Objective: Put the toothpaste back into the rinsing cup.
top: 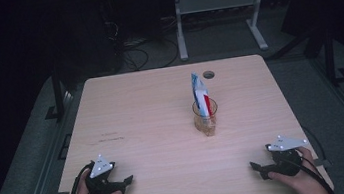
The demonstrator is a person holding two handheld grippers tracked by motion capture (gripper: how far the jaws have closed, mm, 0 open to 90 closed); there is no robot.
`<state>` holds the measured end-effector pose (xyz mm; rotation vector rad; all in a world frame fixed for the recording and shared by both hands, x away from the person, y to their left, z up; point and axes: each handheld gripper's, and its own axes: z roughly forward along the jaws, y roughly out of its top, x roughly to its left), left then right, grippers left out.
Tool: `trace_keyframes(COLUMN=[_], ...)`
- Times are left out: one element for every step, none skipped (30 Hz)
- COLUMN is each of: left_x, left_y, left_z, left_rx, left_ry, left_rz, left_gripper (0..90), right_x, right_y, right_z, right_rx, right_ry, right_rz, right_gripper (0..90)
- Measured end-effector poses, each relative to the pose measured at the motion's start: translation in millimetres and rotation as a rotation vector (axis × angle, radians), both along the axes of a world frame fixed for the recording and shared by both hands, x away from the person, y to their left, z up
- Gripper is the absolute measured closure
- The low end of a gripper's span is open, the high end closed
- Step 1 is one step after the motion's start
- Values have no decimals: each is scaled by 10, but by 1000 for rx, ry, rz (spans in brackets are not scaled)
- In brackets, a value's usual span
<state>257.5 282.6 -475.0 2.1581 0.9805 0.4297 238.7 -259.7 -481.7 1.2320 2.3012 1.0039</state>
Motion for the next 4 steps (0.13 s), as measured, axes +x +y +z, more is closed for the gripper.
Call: trace_keyframes(left_x=[0, 0, 0, 0], left_y=[-1, -1, -1, -1], left_z=[-2, -1, -2, -1], left_rx=[-2, -1, -2, -1], left_ry=[-2, -1, -1, -2], left_rz=[1, 1, 1, 1], left_gripper=[137, 138, 138, 138], right_x=[2, 4, 4, 7], right_y=[1, 2, 2, 2], right_z=[0, 1, 1, 0], right_rx=[0, -1, -1, -1], right_ry=[1, 2, 2, 1], right_rz=[-2, -4, -4, -5], right_gripper=[127, 125, 125, 125])
